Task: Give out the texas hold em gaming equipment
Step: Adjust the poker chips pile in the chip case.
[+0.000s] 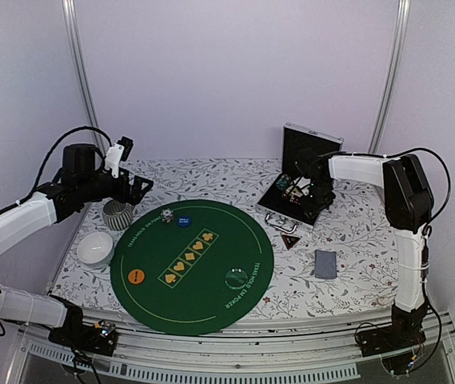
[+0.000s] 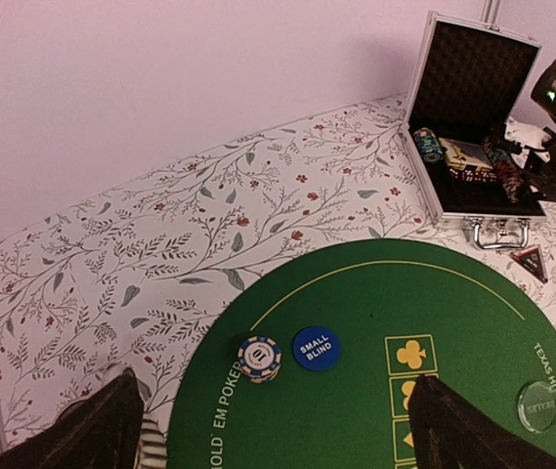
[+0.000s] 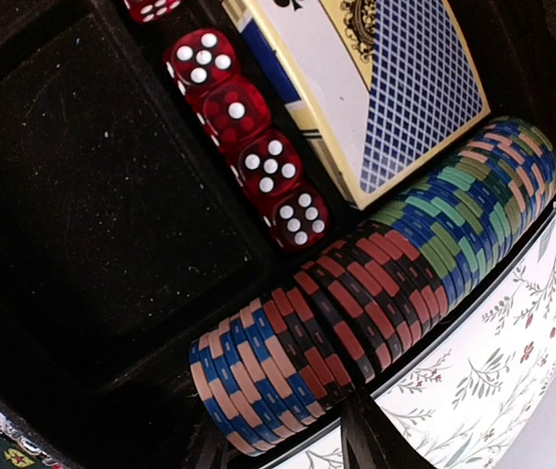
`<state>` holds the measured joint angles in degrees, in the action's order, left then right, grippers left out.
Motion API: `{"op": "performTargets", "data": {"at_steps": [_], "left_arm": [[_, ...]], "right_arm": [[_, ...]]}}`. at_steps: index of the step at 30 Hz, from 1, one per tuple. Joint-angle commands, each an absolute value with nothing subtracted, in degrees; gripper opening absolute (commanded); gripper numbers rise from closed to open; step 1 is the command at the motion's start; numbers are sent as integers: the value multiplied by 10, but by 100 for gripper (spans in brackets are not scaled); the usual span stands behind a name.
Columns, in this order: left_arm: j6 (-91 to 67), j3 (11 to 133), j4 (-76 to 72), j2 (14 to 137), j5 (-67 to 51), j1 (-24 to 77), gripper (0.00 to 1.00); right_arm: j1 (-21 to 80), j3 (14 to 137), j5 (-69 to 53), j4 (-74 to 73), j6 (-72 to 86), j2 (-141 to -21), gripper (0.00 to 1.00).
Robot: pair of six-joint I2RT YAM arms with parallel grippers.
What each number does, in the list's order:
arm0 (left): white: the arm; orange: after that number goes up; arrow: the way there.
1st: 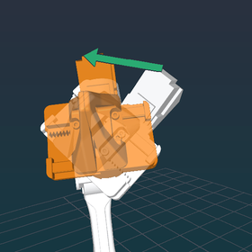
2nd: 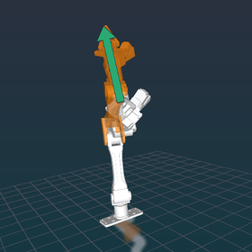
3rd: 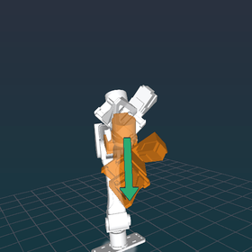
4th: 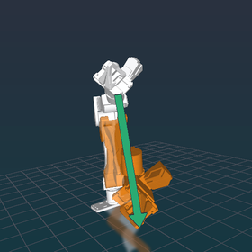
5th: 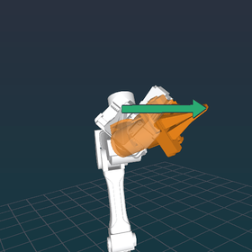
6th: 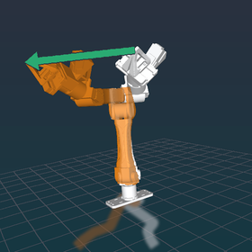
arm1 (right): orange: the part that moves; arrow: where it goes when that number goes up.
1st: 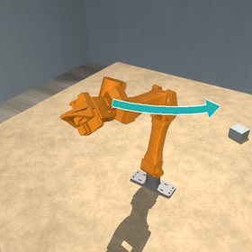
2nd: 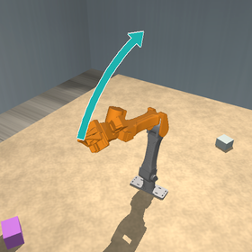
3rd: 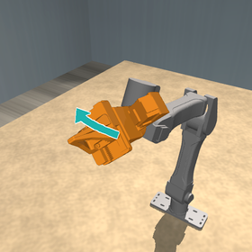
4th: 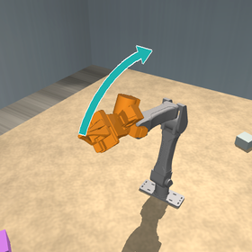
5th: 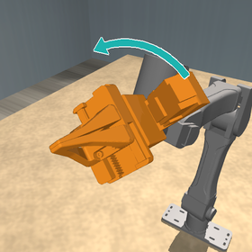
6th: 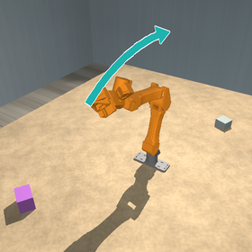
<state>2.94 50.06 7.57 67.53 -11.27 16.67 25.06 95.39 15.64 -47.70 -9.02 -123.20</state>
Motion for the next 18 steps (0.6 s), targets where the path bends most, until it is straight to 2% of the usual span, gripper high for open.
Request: {"op": "performTargets", "data": {"at_steps": [1, 10, 18], "left_arm": [[29, 492, 65, 682, -121, 173, 97], [29, 491, 66, 686, -132, 172, 97], [28, 492, 67, 687, -135, 173, 97]], "right_arm": [[265, 951, 112, -480, -75, -1234, 41], [270, 951, 127, -480, -68, -1228, 39], [269, 957, 133, -453, -84, -1222, 42]]}}
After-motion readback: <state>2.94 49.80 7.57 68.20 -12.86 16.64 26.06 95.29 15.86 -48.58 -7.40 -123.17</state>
